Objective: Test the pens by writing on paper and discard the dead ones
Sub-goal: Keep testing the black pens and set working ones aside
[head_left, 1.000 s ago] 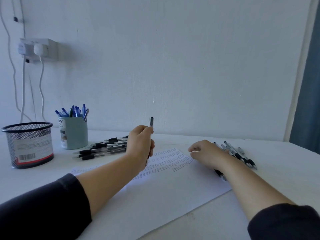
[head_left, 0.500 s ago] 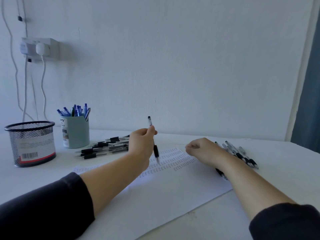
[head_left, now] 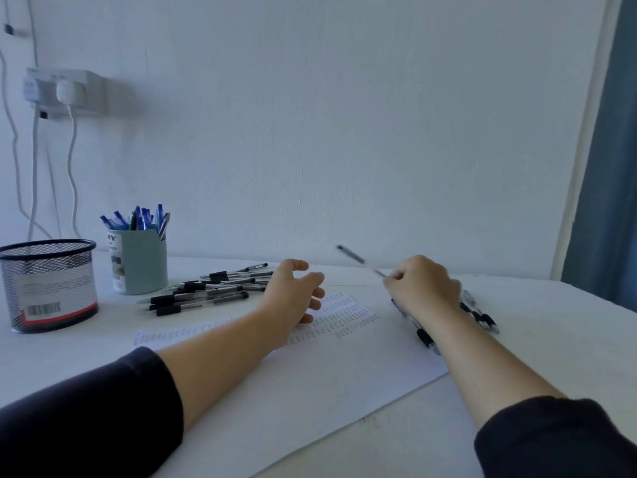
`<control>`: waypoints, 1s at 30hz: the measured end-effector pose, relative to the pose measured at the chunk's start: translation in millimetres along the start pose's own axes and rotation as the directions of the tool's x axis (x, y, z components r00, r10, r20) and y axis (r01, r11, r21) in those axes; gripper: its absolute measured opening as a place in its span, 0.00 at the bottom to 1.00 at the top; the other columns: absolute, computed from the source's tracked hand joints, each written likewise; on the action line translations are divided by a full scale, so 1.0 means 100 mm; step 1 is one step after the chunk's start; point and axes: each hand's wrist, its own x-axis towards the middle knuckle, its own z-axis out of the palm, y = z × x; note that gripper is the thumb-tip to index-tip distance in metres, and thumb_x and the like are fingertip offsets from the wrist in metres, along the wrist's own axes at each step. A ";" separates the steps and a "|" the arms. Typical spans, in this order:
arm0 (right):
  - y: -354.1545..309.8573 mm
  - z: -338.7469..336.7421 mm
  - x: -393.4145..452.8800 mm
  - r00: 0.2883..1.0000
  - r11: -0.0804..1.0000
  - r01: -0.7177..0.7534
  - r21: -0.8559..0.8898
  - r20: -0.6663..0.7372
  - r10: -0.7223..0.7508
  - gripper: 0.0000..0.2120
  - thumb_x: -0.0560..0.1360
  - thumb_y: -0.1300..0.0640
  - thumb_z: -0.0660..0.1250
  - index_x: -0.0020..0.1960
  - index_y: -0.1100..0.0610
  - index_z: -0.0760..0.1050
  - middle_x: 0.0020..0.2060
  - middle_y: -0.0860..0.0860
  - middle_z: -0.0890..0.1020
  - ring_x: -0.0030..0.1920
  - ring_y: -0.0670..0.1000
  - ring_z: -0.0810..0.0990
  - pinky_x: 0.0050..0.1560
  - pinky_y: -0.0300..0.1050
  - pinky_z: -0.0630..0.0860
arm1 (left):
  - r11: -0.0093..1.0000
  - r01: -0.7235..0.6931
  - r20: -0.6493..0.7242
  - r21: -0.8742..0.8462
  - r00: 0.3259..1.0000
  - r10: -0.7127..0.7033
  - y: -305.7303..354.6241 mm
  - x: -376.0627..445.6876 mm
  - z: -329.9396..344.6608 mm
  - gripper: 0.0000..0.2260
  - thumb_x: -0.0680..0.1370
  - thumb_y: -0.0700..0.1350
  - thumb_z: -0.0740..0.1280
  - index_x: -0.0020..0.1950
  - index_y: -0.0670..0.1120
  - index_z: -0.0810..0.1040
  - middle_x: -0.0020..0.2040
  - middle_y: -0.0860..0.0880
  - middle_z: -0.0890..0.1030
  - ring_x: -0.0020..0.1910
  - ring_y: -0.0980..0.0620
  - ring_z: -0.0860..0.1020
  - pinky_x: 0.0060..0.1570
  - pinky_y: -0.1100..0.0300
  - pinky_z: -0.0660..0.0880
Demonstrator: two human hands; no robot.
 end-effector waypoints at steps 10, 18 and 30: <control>0.23 -0.04 0.01 0.964 0.941 -0.225 -0.251 0.086 0.253 0.08 0.78 0.48 0.59 0.46 0.53 0.68 0.41 0.51 0.72 0.57 0.56 0.74 0.55 0.49 0.59 | 0.985 -0.009 -0.001 0.170 1.000 0.010 -0.03 0.03 0.02 0.05 0.78 0.37 0.61 0.48 0.44 0.76 0.40 0.45 0.79 0.34 0.50 0.75 0.31 0.60 0.72; 0.15 0.06 0.00 0.956 0.908 0.031 -0.419 0.277 0.095 0.19 0.75 0.52 0.57 0.65 0.48 0.69 0.63 0.52 0.68 0.66 0.57 0.62 0.63 0.55 0.58 | 0.956 -0.041 0.063 0.291 0.998 0.023 -0.06 0.08 0.00 0.06 0.77 0.38 0.63 0.43 0.44 0.78 0.39 0.46 0.79 0.35 0.51 0.76 0.31 0.62 0.73; -0.05 0.11 -0.09 0.864 0.957 0.244 -0.155 0.483 -0.142 0.23 0.77 0.49 0.57 0.72 0.43 0.63 0.73 0.54 0.62 0.74 0.56 0.53 0.73 0.57 0.47 | 0.955 -0.011 0.144 0.298 0.989 -0.033 -0.08 0.15 -0.06 0.07 0.78 0.36 0.63 0.42 0.41 0.78 0.38 0.43 0.79 0.33 0.50 0.75 0.28 0.65 0.73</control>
